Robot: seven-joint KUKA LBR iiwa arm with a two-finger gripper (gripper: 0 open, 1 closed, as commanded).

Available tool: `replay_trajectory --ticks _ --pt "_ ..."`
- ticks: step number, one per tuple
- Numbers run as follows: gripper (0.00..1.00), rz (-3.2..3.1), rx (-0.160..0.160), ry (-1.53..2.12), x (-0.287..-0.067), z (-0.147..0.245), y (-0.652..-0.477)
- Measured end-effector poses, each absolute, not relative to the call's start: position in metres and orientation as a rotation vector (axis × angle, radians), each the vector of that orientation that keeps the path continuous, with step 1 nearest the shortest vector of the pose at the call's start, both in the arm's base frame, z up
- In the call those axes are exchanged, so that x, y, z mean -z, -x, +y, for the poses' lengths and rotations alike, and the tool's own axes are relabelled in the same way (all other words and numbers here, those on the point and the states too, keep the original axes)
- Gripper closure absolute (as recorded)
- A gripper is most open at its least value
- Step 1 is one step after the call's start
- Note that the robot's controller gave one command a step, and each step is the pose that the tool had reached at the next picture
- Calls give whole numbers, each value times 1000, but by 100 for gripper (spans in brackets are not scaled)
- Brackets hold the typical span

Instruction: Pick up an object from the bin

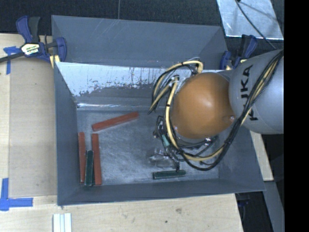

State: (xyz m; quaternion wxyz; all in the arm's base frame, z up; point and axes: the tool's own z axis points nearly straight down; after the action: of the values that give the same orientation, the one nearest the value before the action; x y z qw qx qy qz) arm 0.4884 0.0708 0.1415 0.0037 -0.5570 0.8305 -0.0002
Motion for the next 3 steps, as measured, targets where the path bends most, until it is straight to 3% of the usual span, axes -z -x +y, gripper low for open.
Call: replay_trajectory --ticks 1,2,3 --pt "0 2609 -1 1743 -140 70 -488" --pt "0 2542 -4 1839 -79 181 -530" --pt "0 2449 2 1962 -73 241 -545"
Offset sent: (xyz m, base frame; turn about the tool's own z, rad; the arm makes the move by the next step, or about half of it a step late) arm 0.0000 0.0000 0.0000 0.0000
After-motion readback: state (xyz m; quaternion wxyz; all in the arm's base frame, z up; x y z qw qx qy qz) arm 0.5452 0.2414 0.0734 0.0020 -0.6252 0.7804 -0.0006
